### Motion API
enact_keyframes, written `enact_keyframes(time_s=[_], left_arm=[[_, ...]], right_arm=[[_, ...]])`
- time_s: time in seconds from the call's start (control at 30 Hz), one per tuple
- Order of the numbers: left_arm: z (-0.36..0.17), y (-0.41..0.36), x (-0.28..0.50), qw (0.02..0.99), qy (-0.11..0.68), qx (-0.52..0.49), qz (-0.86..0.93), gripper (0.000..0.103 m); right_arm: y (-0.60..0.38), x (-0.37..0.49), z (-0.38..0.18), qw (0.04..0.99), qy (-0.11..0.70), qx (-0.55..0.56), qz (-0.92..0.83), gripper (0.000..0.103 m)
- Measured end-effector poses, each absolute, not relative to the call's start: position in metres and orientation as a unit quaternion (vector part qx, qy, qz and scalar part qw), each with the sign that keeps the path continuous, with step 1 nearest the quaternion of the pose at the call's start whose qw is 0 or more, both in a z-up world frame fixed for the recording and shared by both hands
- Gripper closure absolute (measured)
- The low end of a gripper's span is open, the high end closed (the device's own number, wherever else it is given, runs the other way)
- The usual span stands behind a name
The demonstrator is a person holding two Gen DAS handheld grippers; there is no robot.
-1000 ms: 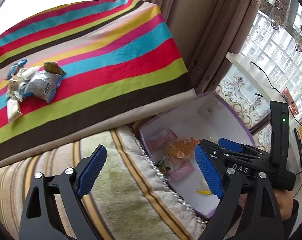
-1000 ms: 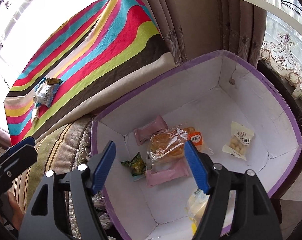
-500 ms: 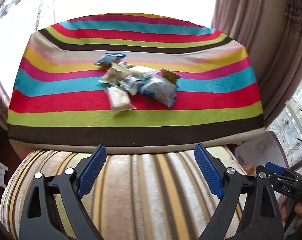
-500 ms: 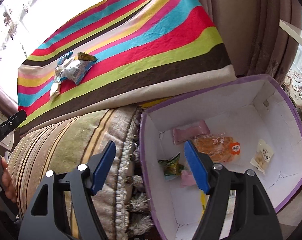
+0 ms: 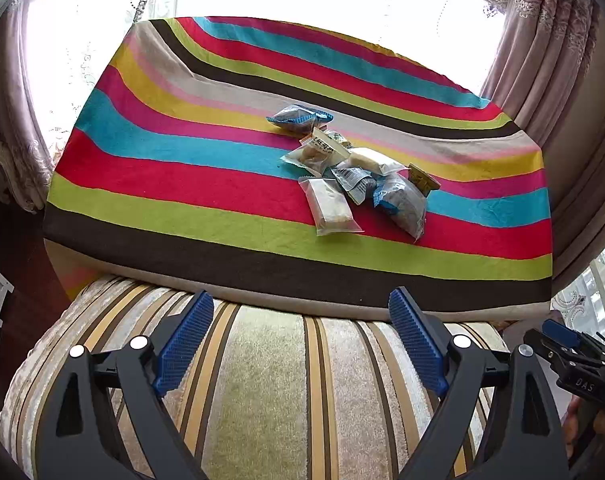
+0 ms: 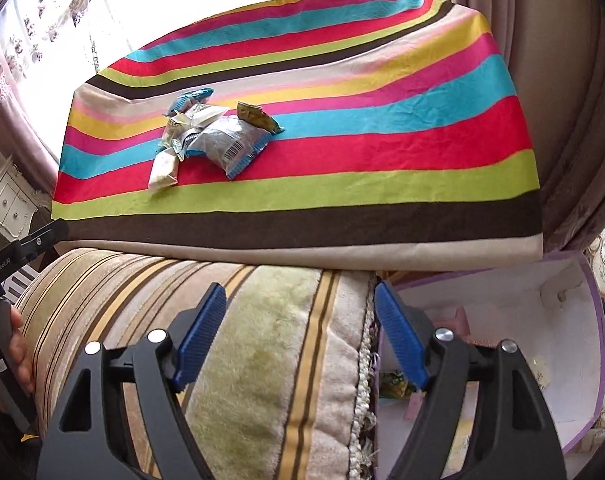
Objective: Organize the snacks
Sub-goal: 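Move both open tools back to the snack pile on the table, then grasp the blue cartoon-printed bag with the left tool while the right tool grasps the yellow packet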
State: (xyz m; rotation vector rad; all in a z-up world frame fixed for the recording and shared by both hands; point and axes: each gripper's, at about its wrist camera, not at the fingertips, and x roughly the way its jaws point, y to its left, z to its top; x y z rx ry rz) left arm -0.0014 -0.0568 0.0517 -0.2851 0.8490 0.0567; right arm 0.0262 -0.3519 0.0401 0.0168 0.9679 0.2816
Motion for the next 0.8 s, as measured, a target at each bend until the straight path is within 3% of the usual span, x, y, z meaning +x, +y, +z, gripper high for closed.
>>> enact_keyframes(time_s=[0.8], left_arm=[[0.054,-0.012,0.129,0.906,0.405,-0.125,0.023,0.018]], right_arm=[[-0.282,0.170,0.063,0.890,0.428,-0.028,0.157,0.026]])
